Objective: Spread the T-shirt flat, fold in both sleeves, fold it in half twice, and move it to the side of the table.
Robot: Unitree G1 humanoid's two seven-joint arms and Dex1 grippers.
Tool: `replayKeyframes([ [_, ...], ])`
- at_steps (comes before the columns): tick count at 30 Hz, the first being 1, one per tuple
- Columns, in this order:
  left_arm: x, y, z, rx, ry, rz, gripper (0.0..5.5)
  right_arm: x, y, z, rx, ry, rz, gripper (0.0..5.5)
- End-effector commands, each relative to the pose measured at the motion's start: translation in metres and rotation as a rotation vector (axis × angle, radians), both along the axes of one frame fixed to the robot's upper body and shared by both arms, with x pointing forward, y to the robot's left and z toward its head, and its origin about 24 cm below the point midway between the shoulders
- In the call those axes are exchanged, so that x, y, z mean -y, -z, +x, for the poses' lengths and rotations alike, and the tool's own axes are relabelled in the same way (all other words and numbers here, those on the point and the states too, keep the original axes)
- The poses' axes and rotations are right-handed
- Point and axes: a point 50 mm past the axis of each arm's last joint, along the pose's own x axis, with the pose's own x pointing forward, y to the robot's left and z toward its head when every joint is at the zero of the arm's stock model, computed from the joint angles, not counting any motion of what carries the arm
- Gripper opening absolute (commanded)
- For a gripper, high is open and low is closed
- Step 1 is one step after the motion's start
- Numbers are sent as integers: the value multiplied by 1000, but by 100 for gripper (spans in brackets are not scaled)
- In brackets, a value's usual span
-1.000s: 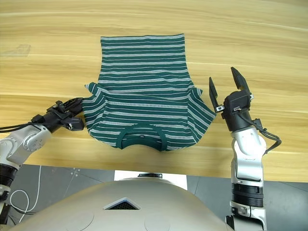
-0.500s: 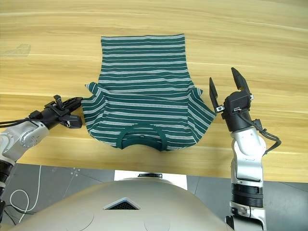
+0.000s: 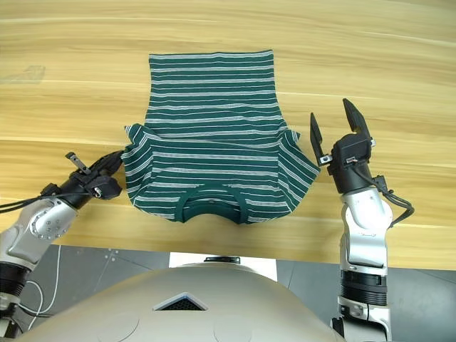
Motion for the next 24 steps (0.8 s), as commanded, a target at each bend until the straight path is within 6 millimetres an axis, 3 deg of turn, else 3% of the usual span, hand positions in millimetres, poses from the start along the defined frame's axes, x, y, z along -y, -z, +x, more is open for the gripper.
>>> replayKeyframes([
  [1, 12, 5, -16, -101, 9, -129, 2, 0, -1, 3, -1, -6, 14, 286],
  [7, 10, -1, -4, -60, -29, -164, 2, 0, 0, 2, -3, -15, 16, 286],
  [16, 32, -13, 24, -17, -40, -330, 2, -5, 7, 1, -21, -26, 22, 286],
  [20, 50, -17, 15, -72, 60, -402, 2, -6, 10, 1, -28, -27, 24, 286],
  [24, 56, 3, 4, -190, 100, -336, 2, -8, 10, -1, -31, -30, 26, 286],
])
